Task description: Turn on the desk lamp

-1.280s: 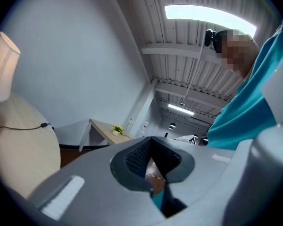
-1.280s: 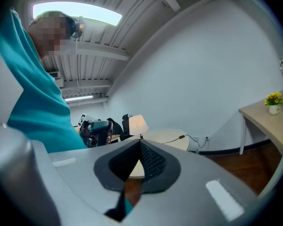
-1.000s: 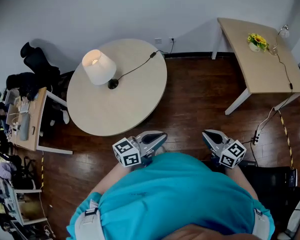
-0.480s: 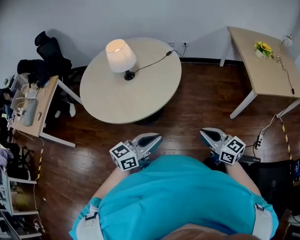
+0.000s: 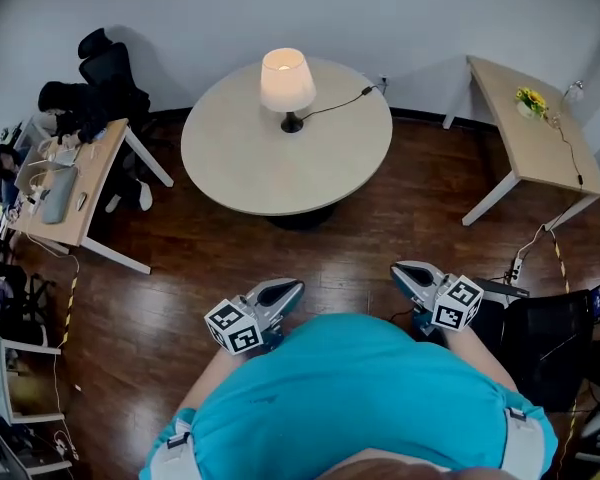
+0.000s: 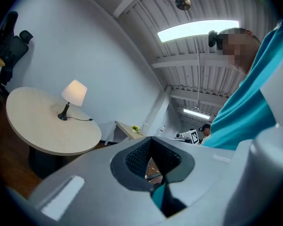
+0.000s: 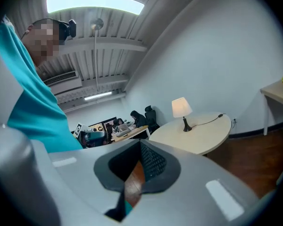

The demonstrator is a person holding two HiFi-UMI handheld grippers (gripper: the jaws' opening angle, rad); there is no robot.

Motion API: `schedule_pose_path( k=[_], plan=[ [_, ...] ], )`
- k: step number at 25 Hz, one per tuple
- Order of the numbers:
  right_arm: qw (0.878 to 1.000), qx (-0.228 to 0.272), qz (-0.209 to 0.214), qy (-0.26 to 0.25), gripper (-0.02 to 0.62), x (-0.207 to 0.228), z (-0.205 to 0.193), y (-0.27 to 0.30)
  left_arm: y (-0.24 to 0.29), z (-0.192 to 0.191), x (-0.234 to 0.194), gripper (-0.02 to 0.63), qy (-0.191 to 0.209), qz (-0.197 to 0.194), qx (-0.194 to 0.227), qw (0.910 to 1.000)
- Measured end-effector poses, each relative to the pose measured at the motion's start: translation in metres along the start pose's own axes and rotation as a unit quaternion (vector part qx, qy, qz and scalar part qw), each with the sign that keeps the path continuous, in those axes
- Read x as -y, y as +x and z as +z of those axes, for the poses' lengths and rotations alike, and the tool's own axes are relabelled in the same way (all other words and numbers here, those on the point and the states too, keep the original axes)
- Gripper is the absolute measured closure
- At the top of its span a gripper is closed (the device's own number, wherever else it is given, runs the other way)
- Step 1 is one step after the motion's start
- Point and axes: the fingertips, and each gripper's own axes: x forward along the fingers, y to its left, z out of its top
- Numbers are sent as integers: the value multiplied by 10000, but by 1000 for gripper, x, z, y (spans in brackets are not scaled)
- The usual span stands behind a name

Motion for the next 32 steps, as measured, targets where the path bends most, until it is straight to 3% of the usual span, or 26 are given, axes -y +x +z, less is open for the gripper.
schedule_pose_path(
  k=[9, 13, 19, 25, 32],
  plan=[
    [9995, 125, -102, -272, 594, -65, 2, -28, -19, 4, 43, 605, -105, -251, 349, 9990],
    [9991, 316, -127, -251, 594, -69, 3, -93, 19, -9, 89, 605, -215, -222, 375, 9988],
    [9989, 468, -16, 55, 594, -59, -19, -195, 102, -75, 173, 605, -632, -361, -37, 9973],
    [9959, 648, 59, 630, 594, -13, -34, -266, 158, -118, 222, 605, -370, -215, -338, 9985],
    [9974, 639, 127, 306, 595, -55, -38, -247, 117, -115, 232, 605, 146, -132, -136, 9997]
  ],
)
